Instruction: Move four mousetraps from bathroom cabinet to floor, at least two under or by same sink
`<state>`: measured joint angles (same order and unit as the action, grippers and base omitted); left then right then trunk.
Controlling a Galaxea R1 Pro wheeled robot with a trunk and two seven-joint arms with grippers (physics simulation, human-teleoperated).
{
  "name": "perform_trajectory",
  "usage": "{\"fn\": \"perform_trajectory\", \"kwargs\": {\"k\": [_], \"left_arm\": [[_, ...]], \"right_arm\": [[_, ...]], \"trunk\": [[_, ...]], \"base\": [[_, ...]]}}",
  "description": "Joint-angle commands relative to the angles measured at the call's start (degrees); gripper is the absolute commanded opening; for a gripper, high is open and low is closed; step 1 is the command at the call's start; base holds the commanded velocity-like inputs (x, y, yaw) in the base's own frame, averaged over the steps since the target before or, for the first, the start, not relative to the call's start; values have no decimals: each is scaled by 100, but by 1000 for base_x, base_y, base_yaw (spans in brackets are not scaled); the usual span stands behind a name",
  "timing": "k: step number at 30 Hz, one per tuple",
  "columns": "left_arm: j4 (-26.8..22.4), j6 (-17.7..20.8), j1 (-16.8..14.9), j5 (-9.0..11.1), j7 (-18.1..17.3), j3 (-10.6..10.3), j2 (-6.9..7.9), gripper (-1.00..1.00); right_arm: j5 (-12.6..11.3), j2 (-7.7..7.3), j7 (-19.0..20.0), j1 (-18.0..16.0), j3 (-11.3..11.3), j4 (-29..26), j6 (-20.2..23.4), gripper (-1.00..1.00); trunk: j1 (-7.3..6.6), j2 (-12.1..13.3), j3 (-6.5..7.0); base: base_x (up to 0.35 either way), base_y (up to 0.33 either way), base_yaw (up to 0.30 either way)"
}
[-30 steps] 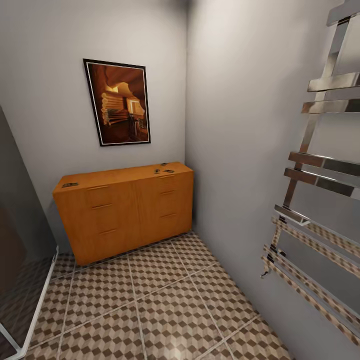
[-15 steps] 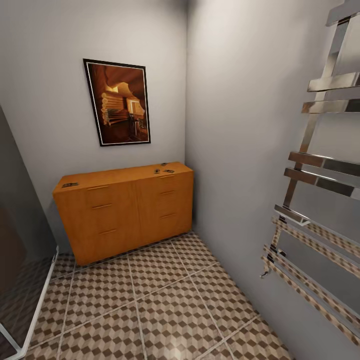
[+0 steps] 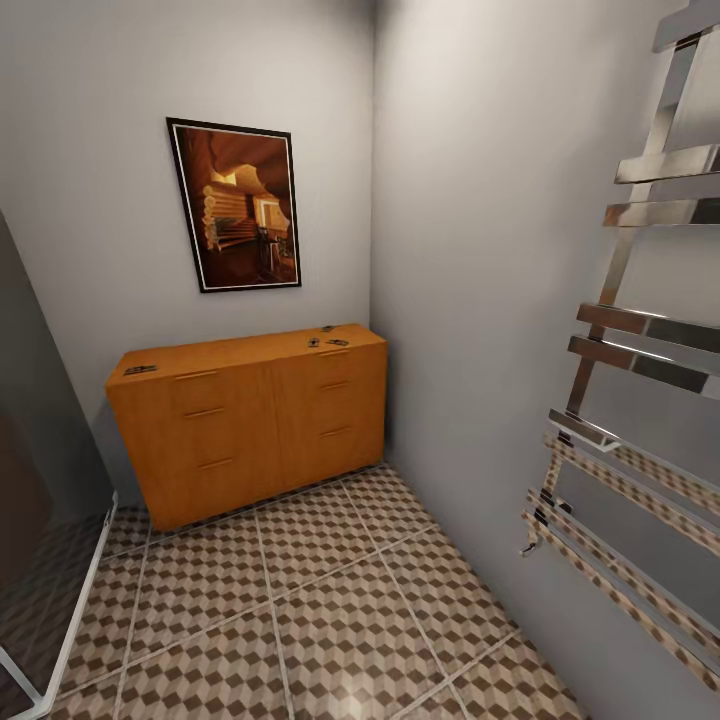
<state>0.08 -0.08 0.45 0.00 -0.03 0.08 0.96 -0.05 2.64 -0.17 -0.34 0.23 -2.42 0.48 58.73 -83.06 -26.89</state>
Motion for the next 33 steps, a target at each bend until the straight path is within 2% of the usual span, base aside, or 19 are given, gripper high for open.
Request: {"fn": "perform_trajectory", "kwargs": {"k": [1,33], "left_arm": [[1,-1,-1,2,0,1,0,100],[1,-1,-1,3,0,1,1,100]], "right_arm": [[-1,0,-1,-1,2,-3,5,100],[-4,8,0,-1,4,-4,5,100]], "trunk": [[0,-2,-4],[0,-2,-4]], "base": [[0,0,0],[0,0,0]]}}
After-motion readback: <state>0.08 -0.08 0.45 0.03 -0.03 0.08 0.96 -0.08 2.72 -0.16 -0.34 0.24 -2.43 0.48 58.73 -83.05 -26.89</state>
